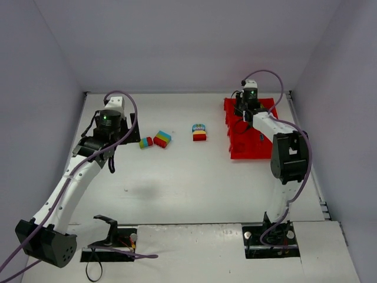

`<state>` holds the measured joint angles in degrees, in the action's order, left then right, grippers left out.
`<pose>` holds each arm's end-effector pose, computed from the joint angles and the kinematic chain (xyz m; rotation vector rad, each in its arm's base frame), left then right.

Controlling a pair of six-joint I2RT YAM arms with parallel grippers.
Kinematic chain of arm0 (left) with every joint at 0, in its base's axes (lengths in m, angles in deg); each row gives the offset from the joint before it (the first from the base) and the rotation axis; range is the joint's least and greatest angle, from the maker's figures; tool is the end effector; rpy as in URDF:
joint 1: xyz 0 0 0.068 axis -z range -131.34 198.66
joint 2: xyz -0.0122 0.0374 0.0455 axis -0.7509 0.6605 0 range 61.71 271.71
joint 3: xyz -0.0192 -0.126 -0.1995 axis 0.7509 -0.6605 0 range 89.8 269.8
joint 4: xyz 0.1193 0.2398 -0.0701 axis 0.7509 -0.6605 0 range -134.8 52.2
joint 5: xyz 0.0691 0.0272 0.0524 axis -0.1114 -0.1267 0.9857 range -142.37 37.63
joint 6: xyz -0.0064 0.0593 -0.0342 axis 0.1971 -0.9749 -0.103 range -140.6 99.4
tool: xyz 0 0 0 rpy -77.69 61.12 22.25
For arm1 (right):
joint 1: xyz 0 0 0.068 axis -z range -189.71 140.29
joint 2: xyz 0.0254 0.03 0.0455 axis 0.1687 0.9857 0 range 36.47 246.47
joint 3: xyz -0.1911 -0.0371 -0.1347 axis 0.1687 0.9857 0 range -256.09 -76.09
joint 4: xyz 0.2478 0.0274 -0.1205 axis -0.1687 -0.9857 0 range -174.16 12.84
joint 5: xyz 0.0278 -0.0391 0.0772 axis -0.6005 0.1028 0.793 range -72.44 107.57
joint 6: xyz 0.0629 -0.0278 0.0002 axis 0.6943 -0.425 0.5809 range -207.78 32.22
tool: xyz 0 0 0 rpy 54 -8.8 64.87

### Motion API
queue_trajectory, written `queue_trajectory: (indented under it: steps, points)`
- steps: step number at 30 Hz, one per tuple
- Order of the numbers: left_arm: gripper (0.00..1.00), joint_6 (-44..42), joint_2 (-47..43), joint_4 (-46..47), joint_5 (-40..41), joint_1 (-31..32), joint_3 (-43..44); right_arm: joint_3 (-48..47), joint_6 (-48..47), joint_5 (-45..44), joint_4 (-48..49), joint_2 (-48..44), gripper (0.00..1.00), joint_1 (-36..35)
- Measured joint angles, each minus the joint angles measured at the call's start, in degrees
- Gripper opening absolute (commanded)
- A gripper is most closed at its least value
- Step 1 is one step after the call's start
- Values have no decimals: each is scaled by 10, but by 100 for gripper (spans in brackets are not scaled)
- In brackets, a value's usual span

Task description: Sort the legos into containers by color

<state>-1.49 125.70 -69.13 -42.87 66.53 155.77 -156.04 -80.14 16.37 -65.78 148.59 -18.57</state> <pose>0.2807 -0.0809 0.3230 -0.1237 2.0793 -0.2220 0.4740 0.0727 0.1890 -0.0067 1.9374 0.1718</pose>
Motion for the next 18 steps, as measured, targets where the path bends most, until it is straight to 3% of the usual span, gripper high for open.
queue_trajectory:
  steps: [1,5,15,18]
  points:
    - [85,-2,2,0,-1,0,0,-5,1,0,0,4,31,2]
    - [85,-8,4,0,-5,-1,0,-19,7,0,0,20,39,3]
    - [85,-61,30,11,-61,-3,-5,-17,11,11,-1,24,41,3]
    - [79,-106,37,24,-99,-3,-16,8,11,37,0,-3,42,3]
